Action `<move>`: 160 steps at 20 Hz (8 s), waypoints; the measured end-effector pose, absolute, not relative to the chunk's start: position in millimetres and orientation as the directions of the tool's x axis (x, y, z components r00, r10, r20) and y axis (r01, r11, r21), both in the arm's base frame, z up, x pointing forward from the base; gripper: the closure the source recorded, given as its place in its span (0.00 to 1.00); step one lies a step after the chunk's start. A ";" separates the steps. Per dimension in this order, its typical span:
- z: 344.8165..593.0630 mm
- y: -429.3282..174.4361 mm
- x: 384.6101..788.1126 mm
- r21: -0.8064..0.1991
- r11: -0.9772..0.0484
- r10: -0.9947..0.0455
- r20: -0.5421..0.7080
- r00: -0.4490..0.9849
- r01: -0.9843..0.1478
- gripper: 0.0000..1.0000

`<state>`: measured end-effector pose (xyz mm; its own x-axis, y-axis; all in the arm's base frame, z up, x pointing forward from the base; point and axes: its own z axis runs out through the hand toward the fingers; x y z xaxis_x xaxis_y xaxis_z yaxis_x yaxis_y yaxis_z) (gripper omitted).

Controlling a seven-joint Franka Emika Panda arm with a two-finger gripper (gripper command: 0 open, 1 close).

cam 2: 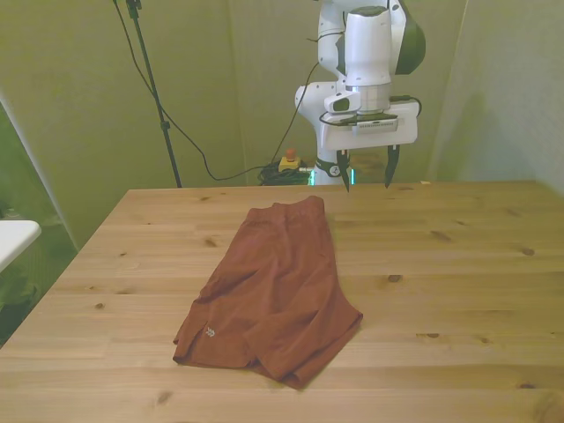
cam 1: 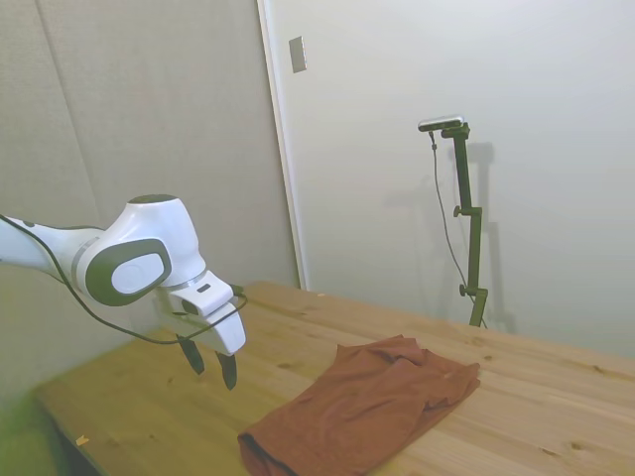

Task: Unfold the shorts

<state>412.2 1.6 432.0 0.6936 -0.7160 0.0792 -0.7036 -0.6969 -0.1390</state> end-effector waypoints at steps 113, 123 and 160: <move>442.4 -75.6 709.2 -0.367 -0.465 -0.885 0.162 0.437 -0.805 1.00; 441.3 3.1 748.5 -0.402 -0.447 -0.891 0.119 0.438 -0.799 1.00; 355.3 136.4 780.1 -0.346 -0.537 -0.835 0.093 0.542 -0.769 0.00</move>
<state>780.1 136.4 355.3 0.5417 -0.8354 0.0928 -0.7692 -0.5372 -0.3461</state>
